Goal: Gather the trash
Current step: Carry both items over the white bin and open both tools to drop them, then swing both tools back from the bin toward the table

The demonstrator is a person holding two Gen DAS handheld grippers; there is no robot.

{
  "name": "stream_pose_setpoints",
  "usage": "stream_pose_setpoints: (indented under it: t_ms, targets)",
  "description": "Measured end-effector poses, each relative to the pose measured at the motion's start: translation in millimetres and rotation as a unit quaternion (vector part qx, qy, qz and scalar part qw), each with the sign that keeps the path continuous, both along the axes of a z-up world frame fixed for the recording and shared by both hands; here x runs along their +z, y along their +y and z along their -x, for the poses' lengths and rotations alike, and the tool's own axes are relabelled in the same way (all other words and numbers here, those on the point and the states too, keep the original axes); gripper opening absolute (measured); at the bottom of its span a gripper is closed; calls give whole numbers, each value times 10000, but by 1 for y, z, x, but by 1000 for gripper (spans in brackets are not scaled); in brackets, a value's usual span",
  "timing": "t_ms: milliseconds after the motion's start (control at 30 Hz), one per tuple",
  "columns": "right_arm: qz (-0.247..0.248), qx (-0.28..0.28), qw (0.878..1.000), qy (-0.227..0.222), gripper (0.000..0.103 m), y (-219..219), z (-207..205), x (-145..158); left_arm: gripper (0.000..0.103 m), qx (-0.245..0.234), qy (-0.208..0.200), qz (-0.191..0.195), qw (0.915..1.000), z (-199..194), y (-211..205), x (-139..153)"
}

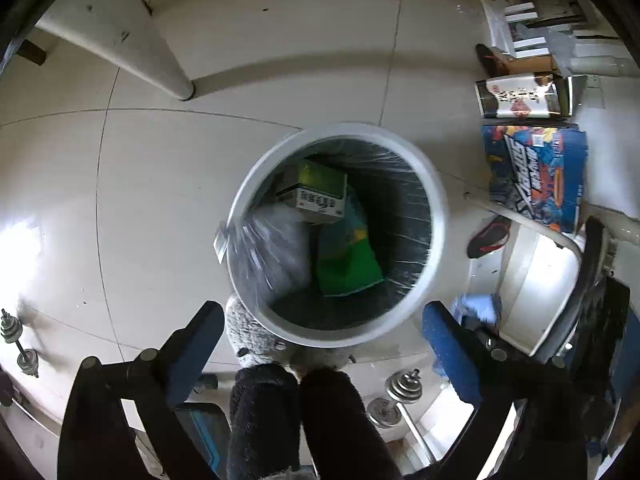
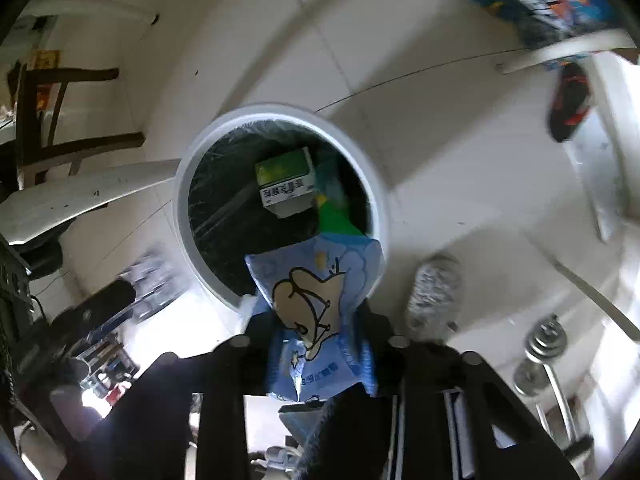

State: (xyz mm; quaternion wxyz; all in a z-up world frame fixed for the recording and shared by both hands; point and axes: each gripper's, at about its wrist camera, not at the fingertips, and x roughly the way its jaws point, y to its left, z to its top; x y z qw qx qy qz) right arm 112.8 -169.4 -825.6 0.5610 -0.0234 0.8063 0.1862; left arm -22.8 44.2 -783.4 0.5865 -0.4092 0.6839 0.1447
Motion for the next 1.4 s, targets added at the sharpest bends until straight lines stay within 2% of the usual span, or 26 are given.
stream_pose_setpoints:
  t_ms: [67, 133, 200, 267, 300, 400, 533, 767, 867, 1067, 1400]
  targets:
    - [-155, 44, 9999, 24, 74, 3, -1, -9, 101, 16, 39, -142, 9999, 8, 3, 0]
    - [-116, 114, 9999, -46, 86, 3, -1, -12, 101, 27, 99, -392, 9992, 19, 5, 5]
    - [51, 257, 9994, -226, 88, 2, 1, -9, 101, -5, 137, -885, 9960, 26, 6, 16]
    - [246, 477, 9976, -445, 102, 3, 6, -4, 101, -122, 232, -1282, 9914, 28, 5, 24]
    - [353, 659, 9954, -607, 103, 4, 10, 1, 101, -194, 294, -1474, 9884, 31, 3, 32]
    - [573, 1164, 9860, -1051, 103, 8, 24, 25, 101, -328, 375, -1722, 9838, 36, -2, 50]
    - [662, 1437, 9777, -1379, 103, 10, 35, 58, 101, -523, 345, -1928, 9792, 42, -13, 82]
    - [614, 1377, 9738, -1701, 103, 5, 45, 133, 101, -546, 247, -2037, 9772, 51, -24, 144]
    - [584, 1411, 9714, -1817, 103, 3, 51, 178, 101, -509, 186, -1955, 9792, 55, -28, 171]
    - [480, 1427, 9681, -2002, 103, 0, 64, 268, 101, -637, 68, -2080, 9760, 69, -35, 241]
    - [191, 1027, 9752, -1949, 103, 6, 77, 401, 101, -518, -328, -2347, 9701, 83, -31, 358]
